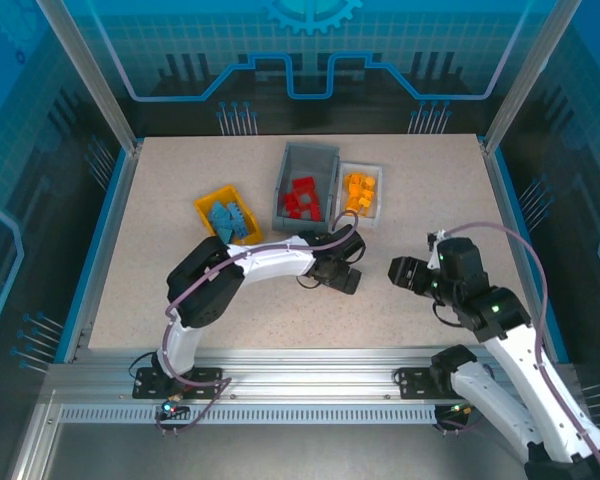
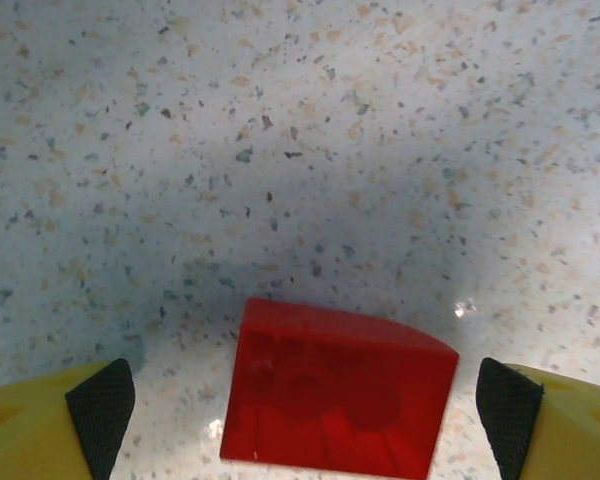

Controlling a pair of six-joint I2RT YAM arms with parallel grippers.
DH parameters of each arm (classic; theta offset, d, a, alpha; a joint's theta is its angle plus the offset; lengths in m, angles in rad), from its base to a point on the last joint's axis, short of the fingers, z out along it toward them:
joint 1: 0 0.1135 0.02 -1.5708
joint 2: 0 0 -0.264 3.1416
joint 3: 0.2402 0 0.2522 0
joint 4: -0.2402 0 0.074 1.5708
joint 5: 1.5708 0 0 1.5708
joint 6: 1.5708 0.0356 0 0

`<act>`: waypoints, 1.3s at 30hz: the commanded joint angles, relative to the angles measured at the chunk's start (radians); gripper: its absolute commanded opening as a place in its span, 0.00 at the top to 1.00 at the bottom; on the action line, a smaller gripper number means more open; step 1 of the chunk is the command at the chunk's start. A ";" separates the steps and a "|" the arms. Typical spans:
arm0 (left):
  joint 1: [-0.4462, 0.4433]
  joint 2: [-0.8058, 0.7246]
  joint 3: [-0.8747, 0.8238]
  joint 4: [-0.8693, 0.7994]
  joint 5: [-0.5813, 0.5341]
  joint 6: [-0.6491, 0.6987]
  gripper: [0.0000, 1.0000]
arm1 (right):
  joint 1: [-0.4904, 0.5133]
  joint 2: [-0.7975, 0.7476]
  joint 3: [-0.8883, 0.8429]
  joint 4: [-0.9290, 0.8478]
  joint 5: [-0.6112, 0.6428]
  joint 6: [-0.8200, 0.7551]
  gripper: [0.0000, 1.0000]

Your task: Sort the legos into containers by color

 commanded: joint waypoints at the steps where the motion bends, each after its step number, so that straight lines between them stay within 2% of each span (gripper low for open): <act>1: 0.001 0.032 0.042 -0.027 0.027 0.049 0.12 | 0.017 -0.062 -0.012 -0.080 -0.051 0.063 0.34; 10: 0.006 0.036 0.045 -0.007 0.018 0.055 0.41 | 0.020 -0.097 0.001 -0.150 -0.058 0.062 0.35; 13: 0.006 -0.004 0.016 0.010 -0.001 0.050 0.45 | 0.022 -0.092 -0.001 -0.136 -0.061 0.060 0.35; 17: 0.018 -0.086 -0.004 -0.004 -0.026 0.044 0.45 | 0.029 -0.074 -0.003 -0.103 -0.081 0.039 0.36; 22: 0.097 -0.210 0.014 -0.044 -0.006 0.047 0.45 | 0.075 0.016 0.023 0.045 -0.211 -0.008 0.37; 26: 0.201 -0.242 0.063 -0.062 0.033 0.072 0.44 | 0.215 0.084 0.107 0.131 -0.111 -0.055 0.36; 30: 0.310 -0.205 0.142 -0.063 0.082 0.101 0.44 | 0.326 0.193 0.217 0.183 0.016 -0.091 0.36; 34: 0.380 -0.111 0.248 -0.077 0.110 0.118 0.44 | 0.372 0.288 0.282 0.223 0.110 -0.089 0.37; 39: 0.416 0.007 0.341 -0.095 0.098 0.119 0.44 | 0.389 0.347 0.299 0.263 0.132 -0.080 0.38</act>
